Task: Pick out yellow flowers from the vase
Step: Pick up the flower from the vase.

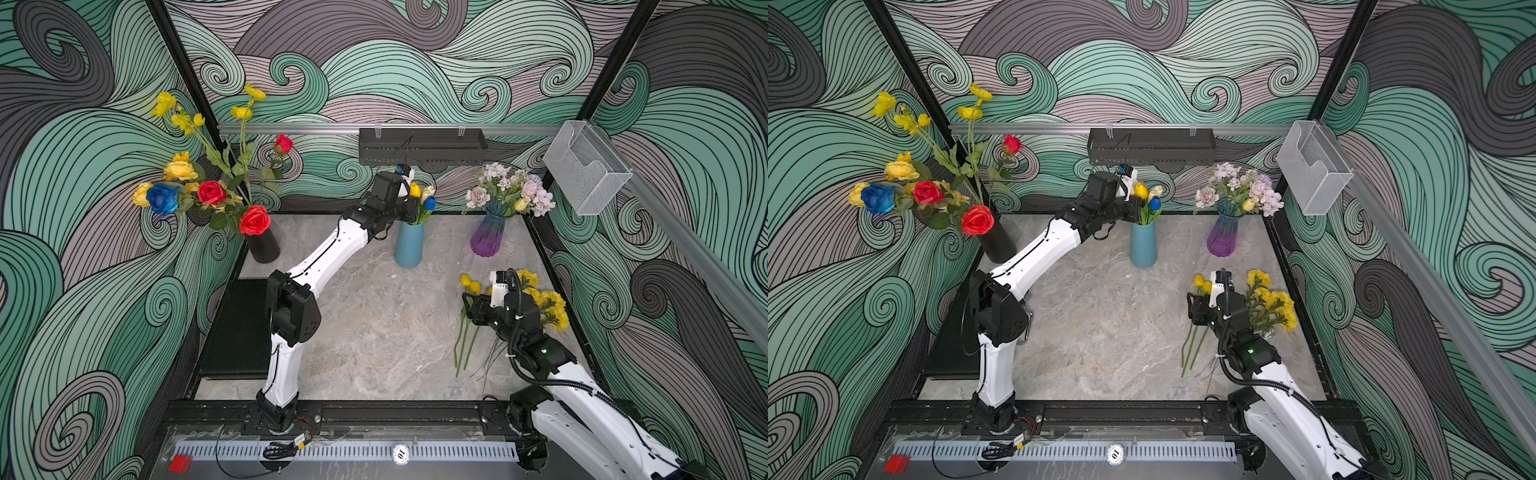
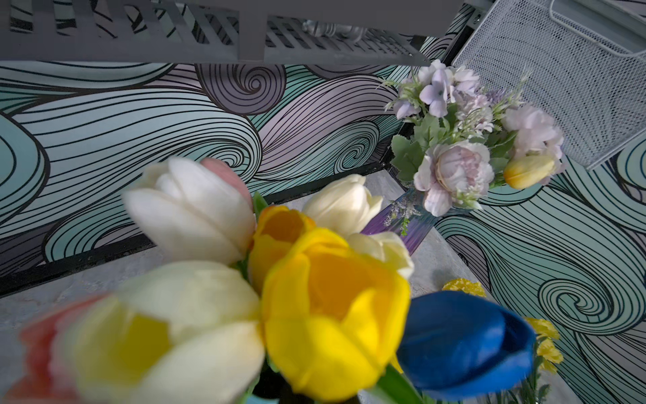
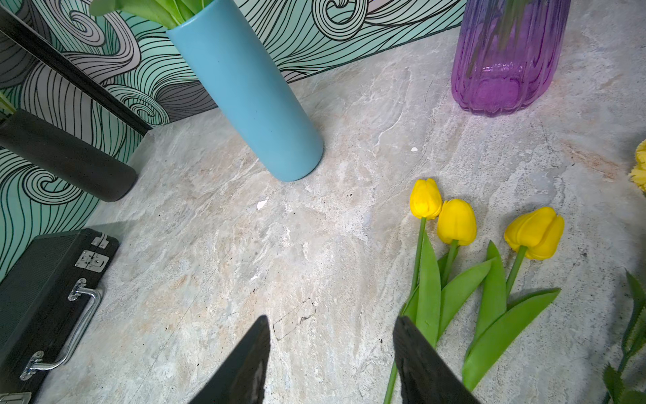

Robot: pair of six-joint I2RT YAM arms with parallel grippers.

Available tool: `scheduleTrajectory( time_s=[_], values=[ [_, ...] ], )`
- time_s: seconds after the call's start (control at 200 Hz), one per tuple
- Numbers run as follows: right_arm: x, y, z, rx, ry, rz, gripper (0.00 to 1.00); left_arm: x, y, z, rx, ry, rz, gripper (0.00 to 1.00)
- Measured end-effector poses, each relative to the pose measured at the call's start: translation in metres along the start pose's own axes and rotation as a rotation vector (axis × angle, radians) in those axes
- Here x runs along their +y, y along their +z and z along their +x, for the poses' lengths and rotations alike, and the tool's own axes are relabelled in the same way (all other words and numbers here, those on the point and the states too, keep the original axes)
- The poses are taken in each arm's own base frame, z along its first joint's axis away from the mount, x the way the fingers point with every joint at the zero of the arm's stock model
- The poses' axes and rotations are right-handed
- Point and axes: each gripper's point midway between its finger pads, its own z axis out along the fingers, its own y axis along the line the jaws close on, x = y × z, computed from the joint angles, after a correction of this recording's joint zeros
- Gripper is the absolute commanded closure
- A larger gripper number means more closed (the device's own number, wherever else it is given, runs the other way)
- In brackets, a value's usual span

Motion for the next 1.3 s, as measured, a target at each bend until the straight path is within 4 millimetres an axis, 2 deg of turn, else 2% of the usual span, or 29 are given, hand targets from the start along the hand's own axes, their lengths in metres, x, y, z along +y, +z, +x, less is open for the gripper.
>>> scheduleTrajectory(
  time_s=[0.215,0.385,0.63,0.806,1.076,1.301],
  values=[
    [0.0,0.003,0.002,0.011,0.0,0.0,0.43,-0.001,-0.008,0.002,-0.012,0.001,0.006,0.95],
    [0.0,0.005,0.002,0.013,-0.001,-0.001,0.44,-0.003,-0.023,-0.002,-0.028,0.003,0.01,0.95],
    [0.003,0.01,0.003,0.026,-0.004,-0.013,0.44,-0.013,-0.051,-0.029,-0.103,0.013,0.03,0.95],
    [0.005,0.01,0.003,0.028,-0.004,-0.02,0.44,-0.016,-0.055,-0.034,-0.122,0.018,0.036,0.95],
    [0.006,0.009,0.0,0.017,-0.007,-0.024,0.43,-0.017,-0.054,-0.031,-0.115,0.021,0.049,0.96],
    [0.006,0.007,-0.002,0.009,-0.012,-0.026,0.43,-0.012,-0.058,-0.006,-0.064,0.014,0.04,0.96]
  ],
)
